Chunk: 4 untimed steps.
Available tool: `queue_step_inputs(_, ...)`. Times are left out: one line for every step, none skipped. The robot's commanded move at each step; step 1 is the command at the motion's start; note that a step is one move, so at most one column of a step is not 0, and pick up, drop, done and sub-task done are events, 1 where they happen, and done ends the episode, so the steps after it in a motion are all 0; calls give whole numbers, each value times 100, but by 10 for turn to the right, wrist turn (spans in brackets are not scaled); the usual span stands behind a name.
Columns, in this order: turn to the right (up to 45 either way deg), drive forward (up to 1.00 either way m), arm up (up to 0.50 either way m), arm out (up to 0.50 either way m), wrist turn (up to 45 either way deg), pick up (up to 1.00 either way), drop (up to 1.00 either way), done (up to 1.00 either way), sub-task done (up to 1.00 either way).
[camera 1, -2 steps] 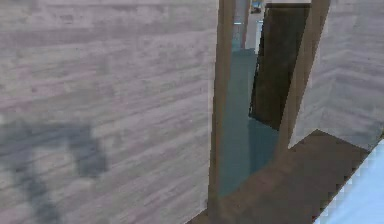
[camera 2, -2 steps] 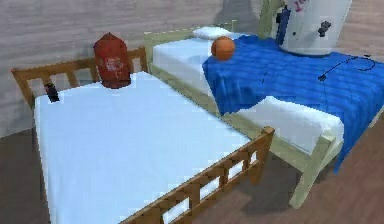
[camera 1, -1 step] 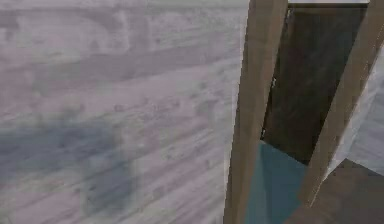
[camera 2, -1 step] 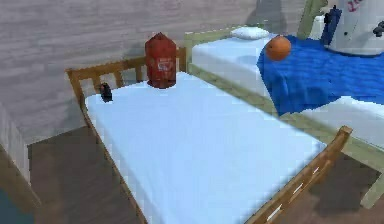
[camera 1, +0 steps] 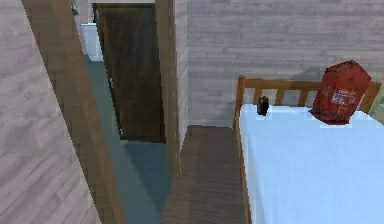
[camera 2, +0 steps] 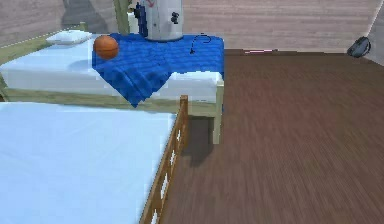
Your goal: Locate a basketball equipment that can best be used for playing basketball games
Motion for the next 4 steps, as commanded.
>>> queue_step_inputs(30,0,0,0,0,0,0,0,0)
queue_step_inputs(0,5,0,0,0,0,0,0,0)
queue_step_inputs(0,65,0,0,0,0,0,0,0)
queue_step_inputs(-210,0,0,0,0,0,0,0,0)
